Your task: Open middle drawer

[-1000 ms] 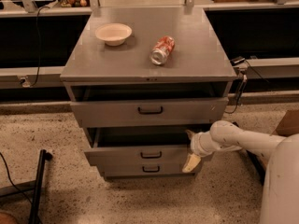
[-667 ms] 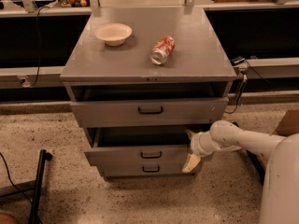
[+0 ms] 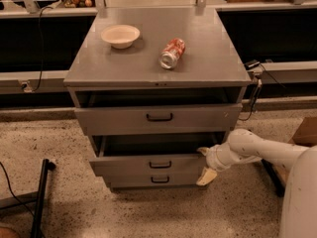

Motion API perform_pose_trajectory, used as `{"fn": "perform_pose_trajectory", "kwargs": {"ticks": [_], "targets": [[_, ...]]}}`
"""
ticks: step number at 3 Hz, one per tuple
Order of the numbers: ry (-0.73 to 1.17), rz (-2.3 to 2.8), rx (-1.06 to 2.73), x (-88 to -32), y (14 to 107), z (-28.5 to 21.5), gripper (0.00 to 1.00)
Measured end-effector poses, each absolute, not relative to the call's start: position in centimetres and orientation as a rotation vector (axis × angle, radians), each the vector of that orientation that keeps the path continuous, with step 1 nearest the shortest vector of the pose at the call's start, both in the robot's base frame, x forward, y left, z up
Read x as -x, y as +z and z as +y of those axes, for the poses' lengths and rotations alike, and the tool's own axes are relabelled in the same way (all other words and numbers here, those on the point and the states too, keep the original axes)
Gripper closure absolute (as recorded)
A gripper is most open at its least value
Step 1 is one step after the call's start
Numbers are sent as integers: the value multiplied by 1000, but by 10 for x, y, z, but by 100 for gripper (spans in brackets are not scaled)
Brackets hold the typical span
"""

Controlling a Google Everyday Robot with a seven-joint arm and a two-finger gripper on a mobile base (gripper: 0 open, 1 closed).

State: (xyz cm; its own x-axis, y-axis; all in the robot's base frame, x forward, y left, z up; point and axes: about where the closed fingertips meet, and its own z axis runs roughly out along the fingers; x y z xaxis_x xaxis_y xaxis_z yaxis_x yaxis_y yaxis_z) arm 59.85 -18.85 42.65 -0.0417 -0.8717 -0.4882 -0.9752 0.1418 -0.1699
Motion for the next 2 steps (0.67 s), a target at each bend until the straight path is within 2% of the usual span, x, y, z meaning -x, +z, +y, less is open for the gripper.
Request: {"fn": "perform_pose_trajectory", "kwargs": {"ticks": [1,2], "targets": [[339,1940,1831,-581,430,-184,40],[385,1894,1909,-567,437,-176,45]]}}
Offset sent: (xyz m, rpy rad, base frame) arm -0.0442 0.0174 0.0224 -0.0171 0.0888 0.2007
